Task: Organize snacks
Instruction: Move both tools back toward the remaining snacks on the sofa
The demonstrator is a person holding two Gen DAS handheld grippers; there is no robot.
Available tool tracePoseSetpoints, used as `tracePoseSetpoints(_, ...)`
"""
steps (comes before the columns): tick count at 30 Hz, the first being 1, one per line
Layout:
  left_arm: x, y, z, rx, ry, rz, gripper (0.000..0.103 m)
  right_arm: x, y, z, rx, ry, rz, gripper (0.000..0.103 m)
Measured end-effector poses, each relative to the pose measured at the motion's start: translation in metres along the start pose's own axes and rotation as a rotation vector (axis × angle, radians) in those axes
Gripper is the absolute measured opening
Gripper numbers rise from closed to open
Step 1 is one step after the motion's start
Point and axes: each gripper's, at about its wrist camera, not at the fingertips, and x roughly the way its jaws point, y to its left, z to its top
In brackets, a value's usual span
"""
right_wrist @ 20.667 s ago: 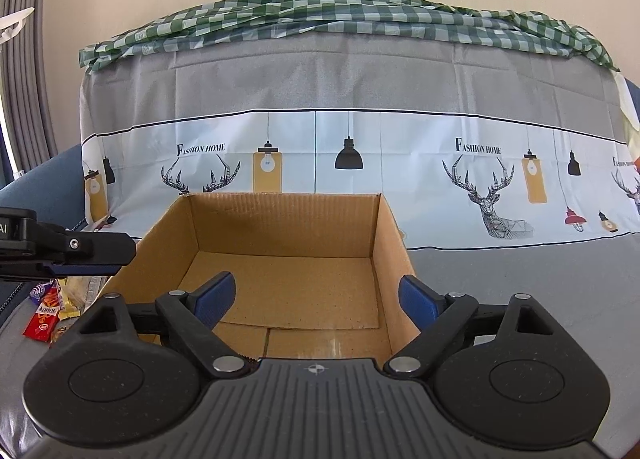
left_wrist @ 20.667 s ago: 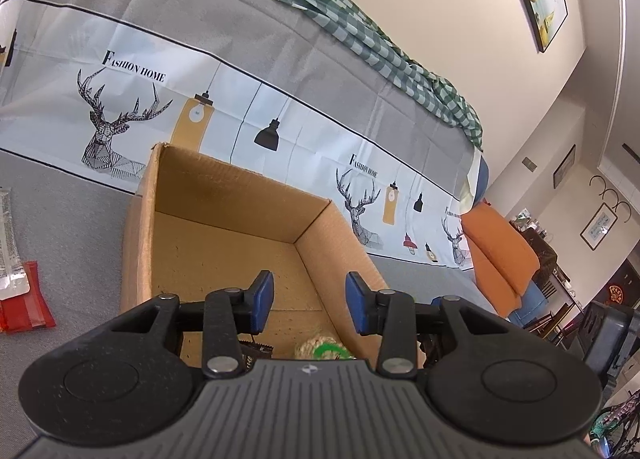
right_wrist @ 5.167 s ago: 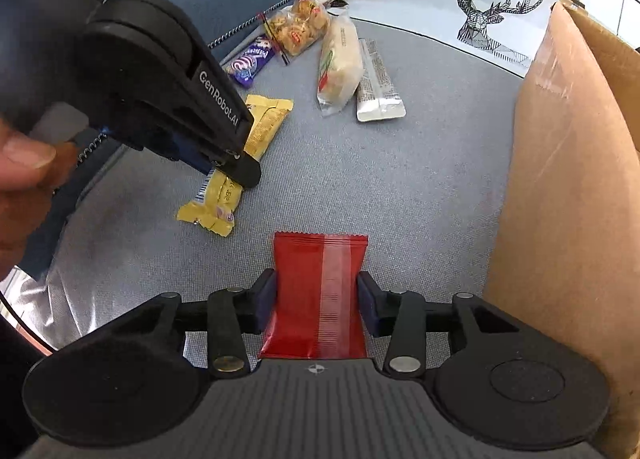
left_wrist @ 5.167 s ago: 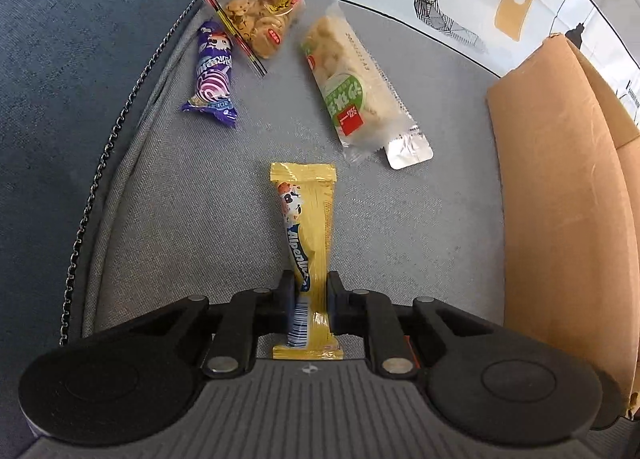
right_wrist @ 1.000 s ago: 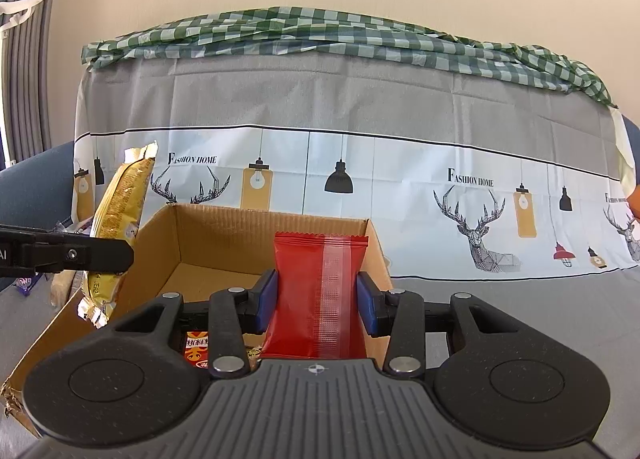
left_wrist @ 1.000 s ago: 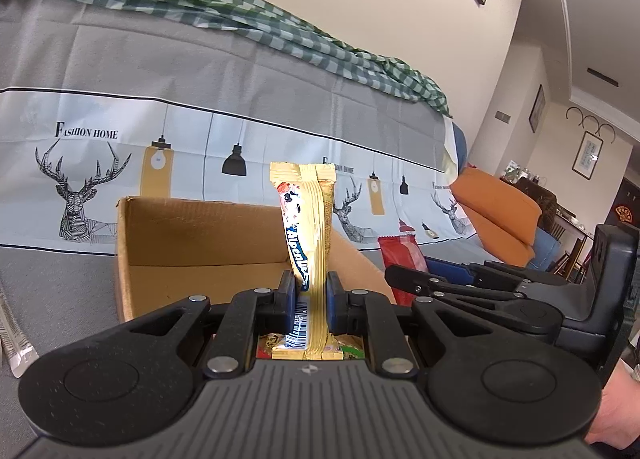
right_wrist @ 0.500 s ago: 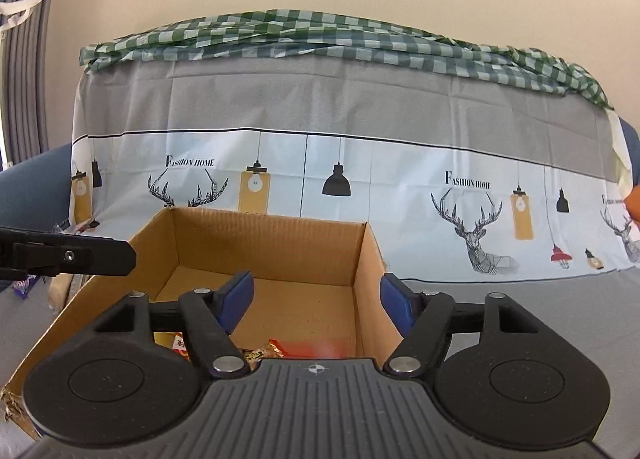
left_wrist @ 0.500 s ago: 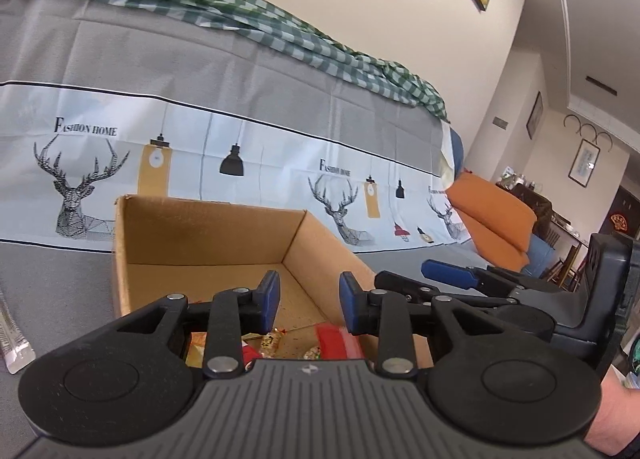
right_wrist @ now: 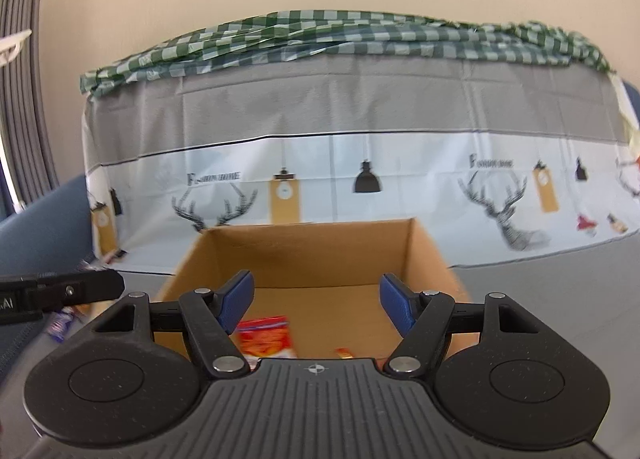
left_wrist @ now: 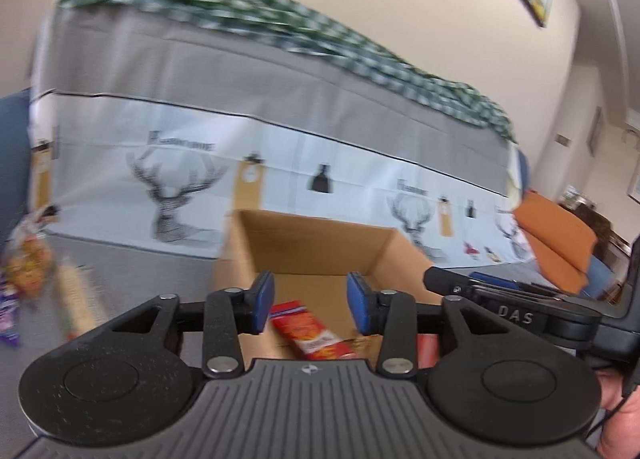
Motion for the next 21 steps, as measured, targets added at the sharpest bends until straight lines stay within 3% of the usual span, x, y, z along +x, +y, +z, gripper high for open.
tracePoseSetpoints(2,-0.009,0.016,0.002,-0.022,0.016,0.021,0.050,0.002,0.014,-0.001,0.026,0.009,0.030,0.068)
tracePoseSetpoints(5,-0.021,0.044,0.006,-0.065,0.043,0.080,0.050,0.006,0.039,-0.004,0.034,0.019,0.077,0.053)
tracePoseSetpoints(7,-0.028,0.069,0.007,-0.113,0.070,0.098,0.050,0.008,0.056,-0.006,0.025,0.027,0.121,0.034)
tracePoseSetpoints(8,-0.031,0.083,0.007,-0.139,0.079,0.122,0.049,0.010,0.066,-0.008,0.018,0.032,0.142,0.031)
tracePoseSetpoints(9,-0.033,0.097,0.007,-0.170,0.087,0.152,0.041,0.011,0.075,-0.009,0.011,0.035,0.160,0.028)
tracePoseSetpoints(11,-0.035,0.125,0.006,-0.228,0.109,0.209,0.025,0.014,0.095,-0.013,-0.004,0.042,0.199,0.026)
tracePoseSetpoints(12,-0.036,0.138,0.006,-0.251,0.115,0.228,0.023,0.016,0.104,-0.015,-0.010,0.046,0.215,0.026)
tracePoseSetpoints(21,-0.013,0.205,0.005,-0.395,0.164,0.248,0.023,0.038,0.165,-0.031,-0.011,0.124,0.318,0.027)
